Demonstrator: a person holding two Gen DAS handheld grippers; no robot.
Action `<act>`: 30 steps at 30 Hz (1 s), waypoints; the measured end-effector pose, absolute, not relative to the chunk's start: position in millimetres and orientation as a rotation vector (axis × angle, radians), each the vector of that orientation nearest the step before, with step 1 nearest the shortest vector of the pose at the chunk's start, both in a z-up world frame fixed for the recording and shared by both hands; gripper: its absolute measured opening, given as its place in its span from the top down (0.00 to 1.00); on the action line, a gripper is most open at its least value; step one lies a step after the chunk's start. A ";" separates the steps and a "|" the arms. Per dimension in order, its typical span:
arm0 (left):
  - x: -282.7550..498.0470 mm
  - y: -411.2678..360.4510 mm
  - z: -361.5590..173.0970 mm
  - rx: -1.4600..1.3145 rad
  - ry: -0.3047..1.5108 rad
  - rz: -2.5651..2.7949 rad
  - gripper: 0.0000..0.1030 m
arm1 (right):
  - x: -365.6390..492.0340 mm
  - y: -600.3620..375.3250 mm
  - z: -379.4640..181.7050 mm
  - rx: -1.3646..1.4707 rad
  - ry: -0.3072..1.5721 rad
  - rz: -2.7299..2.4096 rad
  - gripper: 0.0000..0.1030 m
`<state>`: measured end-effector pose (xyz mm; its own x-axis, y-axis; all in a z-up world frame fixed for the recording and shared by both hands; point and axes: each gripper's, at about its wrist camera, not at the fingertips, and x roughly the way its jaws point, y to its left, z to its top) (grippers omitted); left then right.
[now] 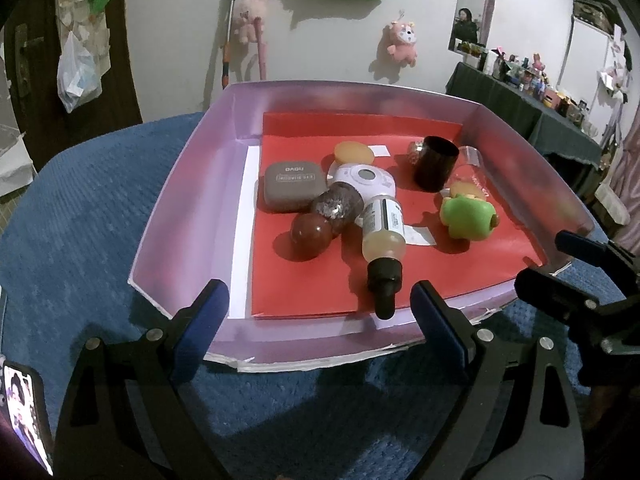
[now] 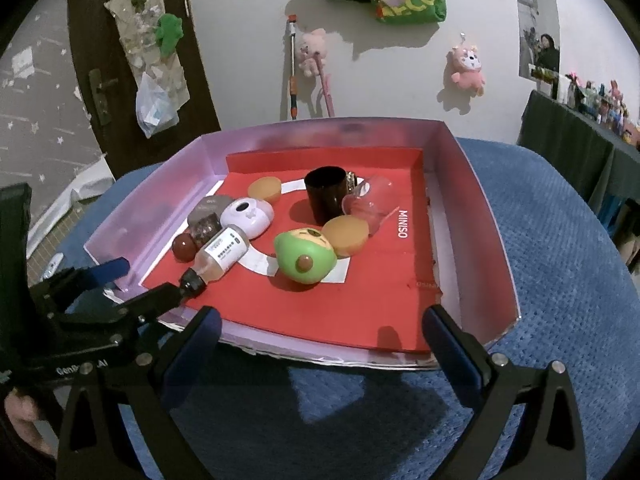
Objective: Organize rigid objects
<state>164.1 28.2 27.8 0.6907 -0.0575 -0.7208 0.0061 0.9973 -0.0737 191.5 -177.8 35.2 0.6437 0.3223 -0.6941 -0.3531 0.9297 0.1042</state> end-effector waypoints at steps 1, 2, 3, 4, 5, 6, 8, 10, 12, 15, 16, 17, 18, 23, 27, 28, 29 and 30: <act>164.1 28.6 27.3 -0.069 0.809 -0.037 0.10 | 191.8 -176.5 34.5 -0.051 0.781 0.381 0.00; 164.0 28.8 27.0 -0.070 0.810 -0.038 0.10 | 192.0 -174.9 33.6 -0.060 0.782 0.379 0.00; 164.2 29.1 26.7 -0.070 0.810 -0.038 0.10 | 191.9 -174.1 32.5 -0.065 0.783 0.377 0.00; 164.2 29.1 26.6 -0.070 0.810 -0.037 0.10 | 191.5 -173.7 32.2 -0.069 0.780 0.376 0.00; 164.2 29.2 26.7 -0.071 0.810 -0.038 0.10 | 191.7 -173.3 32.4 -0.069 0.779 0.376 0.00; 164.0 29.2 26.3 -0.072 0.810 -0.038 0.10 | 191.8 -173.5 32.4 -0.069 0.779 0.377 0.00; 163.7 29.2 25.9 -0.073 0.812 -0.038 0.10 | 191.2 -172.9 32.3 -0.070 0.780 0.376 0.00; 163.8 29.2 25.8 -0.073 0.812 -0.038 0.10 | 191.3 -172.9 32.5 -0.069 0.780 0.376 0.00; 164.5 29.2 25.5 -0.073 0.812 -0.037 0.10 | 191.4 -172.8 32.7 -0.068 0.781 0.376 0.00; 163.8 29.3 25.6 -0.075 0.811 -0.033 0.10 | 191.0 -174.7 34.0 -0.045 0.784 0.381 0.00; 163.1 29.6 26.4 -0.077 0.808 -0.031 0.10 | 191.2 -175.6 34.8 -0.038 0.785 0.383 0.00; 161.9 29.9 28.2 -0.079 0.803 -0.030 0.10 | 190.4 -176.8 36.2 -0.029 0.783 0.384 0.00; 160.8 30.1 29.8 -0.081 0.799 -0.031 0.10 | 189.2 -177.7 37.7 -0.023 0.782 0.386 0.00; 151.4 26.9 37.1 -0.084 0.802 -0.055 0.10 | 181.2 -181.3 46.7 -0.023 0.768 0.395 0.00; 139.8 23.8 38.8 -0.081 0.814 -0.076 0.10 | 172.2 -184.1 51.1 -0.029 0.766 0.401 0.00; 135.3 22.8 38.8 -0.074 0.814 -0.071 0.10 | 169.2 -185.4 51.2 -0.030 0.770 0.403 0.00; 131.4 22.3 39.3 -0.067 0.810 -0.066 0.10 | 167.4 -186.2 51.0 -0.030 0.773 0.404 0.00; 129.7 21.9 40.0 -0.064 0.808 -0.065 0.10 | 164.6 -187.8 50.7 -0.029 0.775 0.405 0.00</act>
